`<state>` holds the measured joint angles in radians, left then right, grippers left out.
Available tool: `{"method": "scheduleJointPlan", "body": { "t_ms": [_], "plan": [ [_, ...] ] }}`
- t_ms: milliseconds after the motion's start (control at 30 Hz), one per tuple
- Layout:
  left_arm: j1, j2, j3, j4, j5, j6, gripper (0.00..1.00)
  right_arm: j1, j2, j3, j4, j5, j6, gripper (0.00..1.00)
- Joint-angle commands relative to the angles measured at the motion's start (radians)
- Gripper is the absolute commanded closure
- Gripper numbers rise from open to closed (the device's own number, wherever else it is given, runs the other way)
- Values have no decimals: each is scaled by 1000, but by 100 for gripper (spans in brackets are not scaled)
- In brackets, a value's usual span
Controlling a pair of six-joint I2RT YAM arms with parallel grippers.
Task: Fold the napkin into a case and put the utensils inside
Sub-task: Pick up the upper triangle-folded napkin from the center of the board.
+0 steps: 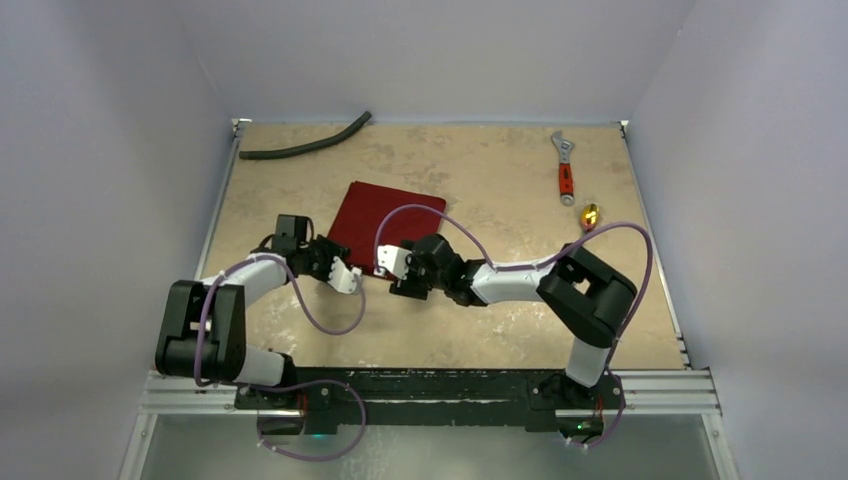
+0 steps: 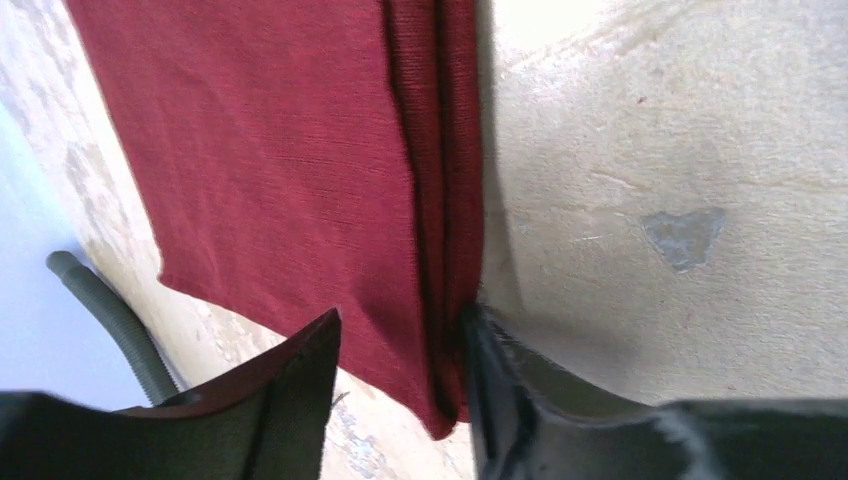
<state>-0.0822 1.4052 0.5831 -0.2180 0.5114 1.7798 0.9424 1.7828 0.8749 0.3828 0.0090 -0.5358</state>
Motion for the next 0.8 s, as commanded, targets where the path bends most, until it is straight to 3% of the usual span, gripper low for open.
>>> {"method": "scheduleJointPlan", "body": {
  "t_ms": [0, 133, 367, 500, 700, 767],
  "plan": [
    [-17, 70, -13, -44, -66, -61, 63, 3, 24, 45, -109, -7, -6, 28],
    [-22, 65, -26, -44, -60, -77, 90, 4, 38, 62, -135, -7, 11, 33],
    [-25, 52, -52, -37, -70, -92, 96, 4, 98, 132, -196, -7, 66, 39],
    [-24, 49, -52, -44, -69, -96, 100, 4, 108, 142, -195, 7, 107, 58],
    [-24, 9, -44, -51, -54, -145, 100, 8, 40, 85, -143, 49, 167, 76],
    [-25, -4, -24, -69, -48, -184, 100, 14, 7, 68, -136, 42, 187, 88]
  ]
}}
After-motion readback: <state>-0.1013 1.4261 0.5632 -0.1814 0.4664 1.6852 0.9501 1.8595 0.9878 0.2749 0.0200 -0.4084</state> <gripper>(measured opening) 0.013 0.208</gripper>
